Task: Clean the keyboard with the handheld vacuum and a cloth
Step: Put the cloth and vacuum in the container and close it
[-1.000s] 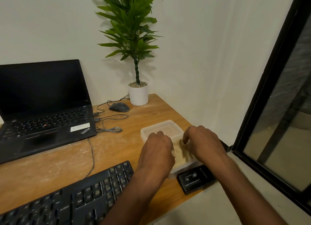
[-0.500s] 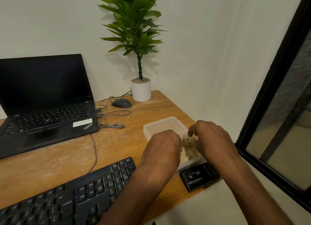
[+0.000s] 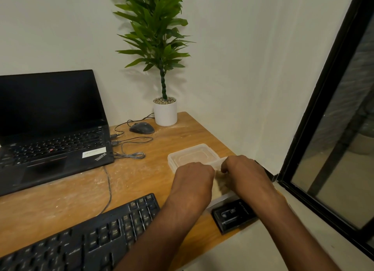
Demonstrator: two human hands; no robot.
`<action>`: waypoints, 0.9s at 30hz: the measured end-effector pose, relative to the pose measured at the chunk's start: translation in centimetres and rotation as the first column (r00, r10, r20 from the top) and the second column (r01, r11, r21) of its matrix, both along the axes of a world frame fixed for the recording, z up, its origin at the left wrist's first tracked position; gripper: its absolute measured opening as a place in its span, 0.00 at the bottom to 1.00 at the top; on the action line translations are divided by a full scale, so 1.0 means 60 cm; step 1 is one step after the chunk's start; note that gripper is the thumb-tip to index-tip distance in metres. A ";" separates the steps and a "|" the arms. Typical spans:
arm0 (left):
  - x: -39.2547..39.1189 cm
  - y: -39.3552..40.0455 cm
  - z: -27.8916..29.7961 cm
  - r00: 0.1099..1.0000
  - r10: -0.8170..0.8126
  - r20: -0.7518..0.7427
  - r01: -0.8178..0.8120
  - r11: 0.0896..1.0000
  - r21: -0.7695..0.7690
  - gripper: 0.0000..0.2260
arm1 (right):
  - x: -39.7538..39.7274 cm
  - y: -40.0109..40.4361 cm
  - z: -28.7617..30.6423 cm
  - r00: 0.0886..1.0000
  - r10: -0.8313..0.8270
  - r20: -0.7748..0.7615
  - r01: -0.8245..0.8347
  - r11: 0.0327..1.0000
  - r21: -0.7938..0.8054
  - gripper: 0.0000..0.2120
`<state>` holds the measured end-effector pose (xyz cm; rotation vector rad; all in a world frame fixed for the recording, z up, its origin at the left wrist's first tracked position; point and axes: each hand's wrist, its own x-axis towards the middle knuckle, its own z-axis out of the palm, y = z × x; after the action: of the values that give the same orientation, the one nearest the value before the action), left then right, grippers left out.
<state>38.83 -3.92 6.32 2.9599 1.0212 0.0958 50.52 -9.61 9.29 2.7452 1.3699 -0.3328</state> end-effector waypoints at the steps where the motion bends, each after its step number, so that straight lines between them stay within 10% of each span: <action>1: -0.002 0.001 0.000 1.000 0.000 0.009 0.000 1.000 0.009 0.11 | 0.001 -0.001 0.003 0.999 -0.015 -0.029 0.016 0.999 0.032 0.19; 6: -0.015 0.000 0.008 0.996 -0.068 0.057 0.069 0.997 -0.016 0.06 | 0.011 -0.092 -0.007 0.994 -0.063 -0.091 0.103 0.824 0.558 0.18; 11: -0.061 -0.057 0.024 0.859 0.055 0.508 -0.031 0.998 -0.056 0.07 | 0.033 -0.173 -0.030 0.969 -0.030 -0.243 0.208 0.628 0.750 0.11; 18: -0.125 -0.151 -0.055 0.737 0.334 0.588 -0.079 0.906 -0.416 0.10 | 0.018 -0.216 -0.109 0.810 0.043 -0.585 0.464 0.562 0.685 0.06; 27: -0.105 -0.171 -0.083 0.708 0.474 0.523 -0.011 0.748 -0.663 0.12 | -0.030 -0.197 -0.143 0.858 0.038 -0.513 0.387 0.608 0.693 0.07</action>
<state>32.52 -14.20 1.31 1.8993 1.0579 0.6423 48.72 -21.44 0.73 3.7612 1.6322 -0.5863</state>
